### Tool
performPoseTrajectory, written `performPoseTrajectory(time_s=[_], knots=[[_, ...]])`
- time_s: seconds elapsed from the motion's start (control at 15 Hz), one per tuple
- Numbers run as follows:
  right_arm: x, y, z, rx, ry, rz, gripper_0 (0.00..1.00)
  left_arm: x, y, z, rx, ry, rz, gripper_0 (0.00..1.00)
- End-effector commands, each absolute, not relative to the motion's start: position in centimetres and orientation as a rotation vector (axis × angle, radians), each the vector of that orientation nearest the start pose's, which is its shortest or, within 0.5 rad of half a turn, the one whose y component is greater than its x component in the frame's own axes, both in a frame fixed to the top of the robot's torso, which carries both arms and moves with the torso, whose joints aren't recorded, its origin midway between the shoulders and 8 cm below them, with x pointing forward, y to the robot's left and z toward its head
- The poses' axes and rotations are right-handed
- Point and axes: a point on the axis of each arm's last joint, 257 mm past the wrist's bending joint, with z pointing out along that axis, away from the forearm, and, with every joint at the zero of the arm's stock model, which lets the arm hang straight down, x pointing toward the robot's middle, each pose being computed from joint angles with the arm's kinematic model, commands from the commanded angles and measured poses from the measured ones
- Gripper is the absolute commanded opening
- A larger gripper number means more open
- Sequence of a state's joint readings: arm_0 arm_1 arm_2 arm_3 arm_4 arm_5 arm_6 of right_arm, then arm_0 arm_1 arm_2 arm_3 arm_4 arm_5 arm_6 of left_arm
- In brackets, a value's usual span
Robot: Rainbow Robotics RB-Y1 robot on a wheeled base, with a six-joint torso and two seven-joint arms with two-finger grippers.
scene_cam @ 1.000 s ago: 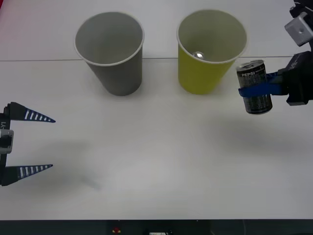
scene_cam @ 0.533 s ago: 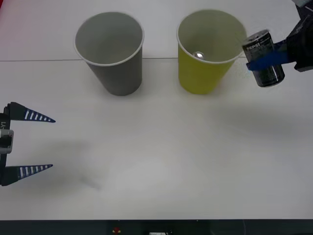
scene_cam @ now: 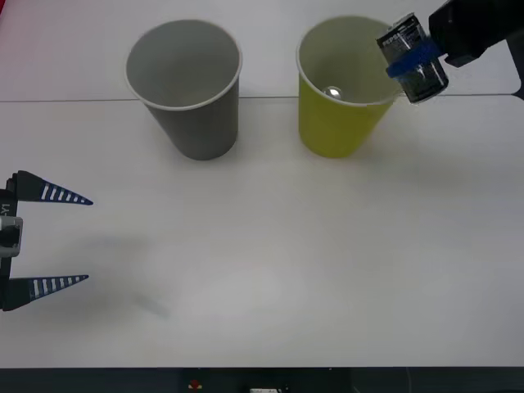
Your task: Put the can into the green bin and the plastic bottle into the gray bin
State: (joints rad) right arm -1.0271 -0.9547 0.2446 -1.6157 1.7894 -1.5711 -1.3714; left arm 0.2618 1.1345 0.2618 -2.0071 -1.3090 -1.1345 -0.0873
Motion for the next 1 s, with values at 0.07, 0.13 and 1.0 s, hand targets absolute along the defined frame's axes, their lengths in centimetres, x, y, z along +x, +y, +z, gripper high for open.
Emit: performPoseTrajectory(time_s=[0.07,0.13,1.0], knots=[[54.0,-17.7,0.8,-1.016,2.251,0.188,0.00,34.1,28.6,-16.7,1.762,1.444,-0.118,1.00],[55.0,-17.5,0.6,-1.003,2.273,0.170,0.00,34.1,28.6,-16.7,1.762,1.444,-0.118,1.00],[60.5,-15.8,-0.8,-0.937,2.343,0.010,0.00,34.1,28.6,-16.7,1.762,1.444,-0.118,1.00]])
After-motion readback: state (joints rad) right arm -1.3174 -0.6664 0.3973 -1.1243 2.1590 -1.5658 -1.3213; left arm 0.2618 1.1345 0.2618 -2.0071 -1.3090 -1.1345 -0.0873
